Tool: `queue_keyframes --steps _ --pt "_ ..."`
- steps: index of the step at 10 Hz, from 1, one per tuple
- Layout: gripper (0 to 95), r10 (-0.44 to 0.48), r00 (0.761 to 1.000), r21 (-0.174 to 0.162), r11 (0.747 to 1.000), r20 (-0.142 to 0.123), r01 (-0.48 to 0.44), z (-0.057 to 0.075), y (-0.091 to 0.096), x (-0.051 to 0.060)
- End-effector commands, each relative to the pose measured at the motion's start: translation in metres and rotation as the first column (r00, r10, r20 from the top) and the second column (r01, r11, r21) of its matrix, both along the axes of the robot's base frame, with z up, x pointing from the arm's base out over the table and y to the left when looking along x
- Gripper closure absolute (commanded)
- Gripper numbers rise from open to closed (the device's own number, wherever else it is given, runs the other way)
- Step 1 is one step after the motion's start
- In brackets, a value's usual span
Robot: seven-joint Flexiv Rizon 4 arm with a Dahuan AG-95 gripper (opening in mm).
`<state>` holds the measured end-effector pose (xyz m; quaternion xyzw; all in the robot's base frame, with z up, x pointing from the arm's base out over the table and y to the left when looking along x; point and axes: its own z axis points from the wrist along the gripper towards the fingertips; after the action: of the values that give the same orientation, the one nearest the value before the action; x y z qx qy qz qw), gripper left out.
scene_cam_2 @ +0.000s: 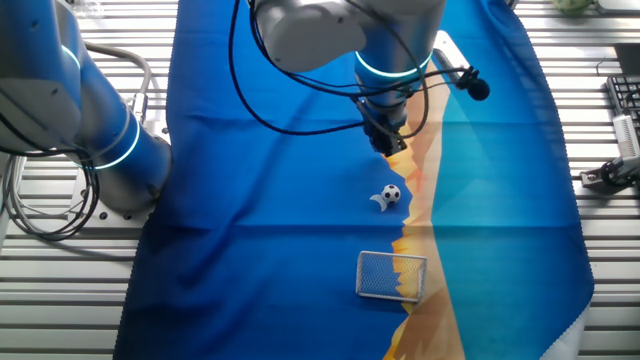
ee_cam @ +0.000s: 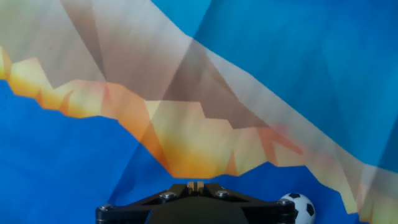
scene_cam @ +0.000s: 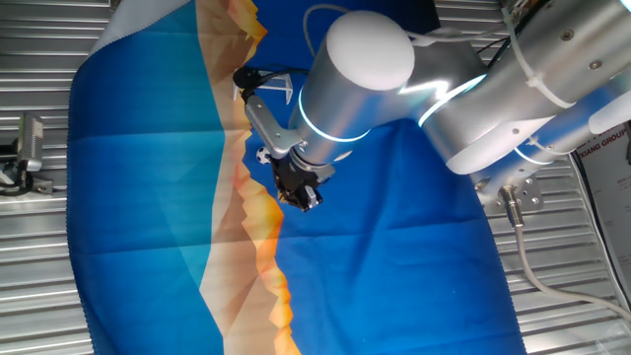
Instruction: Push the soccer ball into the goal
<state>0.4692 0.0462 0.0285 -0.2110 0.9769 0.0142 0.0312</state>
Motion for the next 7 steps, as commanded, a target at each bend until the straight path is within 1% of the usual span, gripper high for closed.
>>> queue_keyframes --steps 1,2,4,7 --pt "95.0 -0.018 0.999 0.024 1.0 -0.051 0.019 0.0006 0.0019 -0.001" --pt "95.0 -0.026 0.998 0.018 0.999 -0.061 0.027 0.0006 0.0019 -0.001" --pt "95.0 -0.041 0.997 0.018 0.999 -0.068 0.043 0.0034 0.0031 0.0024" --pt "95.0 -0.033 0.997 0.022 0.999 -0.067 0.035 0.0049 0.0011 0.0014"
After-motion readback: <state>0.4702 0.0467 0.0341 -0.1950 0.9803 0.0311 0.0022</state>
